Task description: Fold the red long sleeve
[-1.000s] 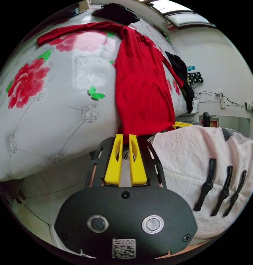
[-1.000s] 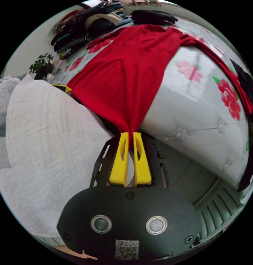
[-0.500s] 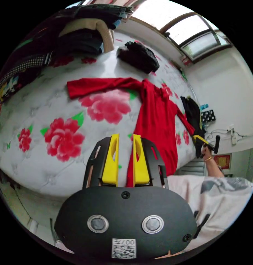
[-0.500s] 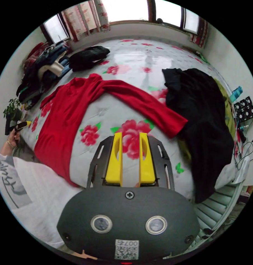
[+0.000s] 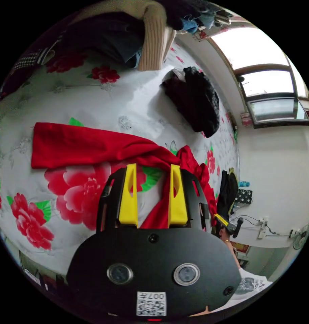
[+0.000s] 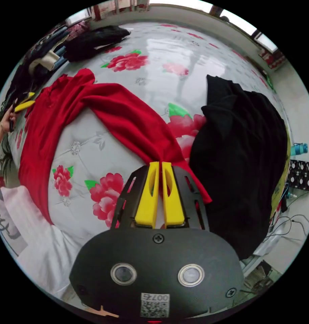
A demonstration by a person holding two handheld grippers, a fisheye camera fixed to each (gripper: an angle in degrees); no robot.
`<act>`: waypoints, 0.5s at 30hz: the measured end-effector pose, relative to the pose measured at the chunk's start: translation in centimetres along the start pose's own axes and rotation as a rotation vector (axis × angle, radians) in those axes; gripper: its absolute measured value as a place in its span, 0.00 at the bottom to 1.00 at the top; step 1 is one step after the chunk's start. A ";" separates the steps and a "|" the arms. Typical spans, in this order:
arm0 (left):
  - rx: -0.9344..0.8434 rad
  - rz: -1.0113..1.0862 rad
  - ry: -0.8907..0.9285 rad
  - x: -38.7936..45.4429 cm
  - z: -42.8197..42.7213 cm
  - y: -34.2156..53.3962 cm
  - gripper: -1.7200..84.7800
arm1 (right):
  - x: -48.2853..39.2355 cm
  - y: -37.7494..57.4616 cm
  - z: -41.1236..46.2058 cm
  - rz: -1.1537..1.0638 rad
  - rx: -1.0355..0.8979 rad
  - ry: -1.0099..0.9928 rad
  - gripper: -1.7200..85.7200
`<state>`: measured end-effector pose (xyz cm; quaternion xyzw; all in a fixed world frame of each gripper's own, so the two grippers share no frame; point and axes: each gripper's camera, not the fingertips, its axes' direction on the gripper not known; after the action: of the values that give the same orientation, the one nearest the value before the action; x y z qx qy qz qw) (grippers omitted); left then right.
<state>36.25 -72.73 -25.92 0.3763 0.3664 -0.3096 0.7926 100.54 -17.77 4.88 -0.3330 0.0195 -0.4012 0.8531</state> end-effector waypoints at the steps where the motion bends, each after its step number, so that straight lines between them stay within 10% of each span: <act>1: -0.007 -0.007 -0.012 0.0 0.6 -0.6 0.17 | -0.2 0.5 -1.1 -0.010 0.015 0.038 0.02; 8: 0.049 -0.066 -0.021 -1.6 0.4 -2.9 0.01 | 2.9 8.4 -9.9 0.128 0.035 0.363 0.02; 15: 0.153 0.067 -0.211 -4.3 -11.7 -1.5 0.01 | 8.7 16.2 -8.4 0.517 -0.157 0.071 0.05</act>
<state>28.74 -62.96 -28.24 0.4131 0.2438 -0.3479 0.8056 114.74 -21.08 -9.06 -0.3678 0.1648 -0.1788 0.8976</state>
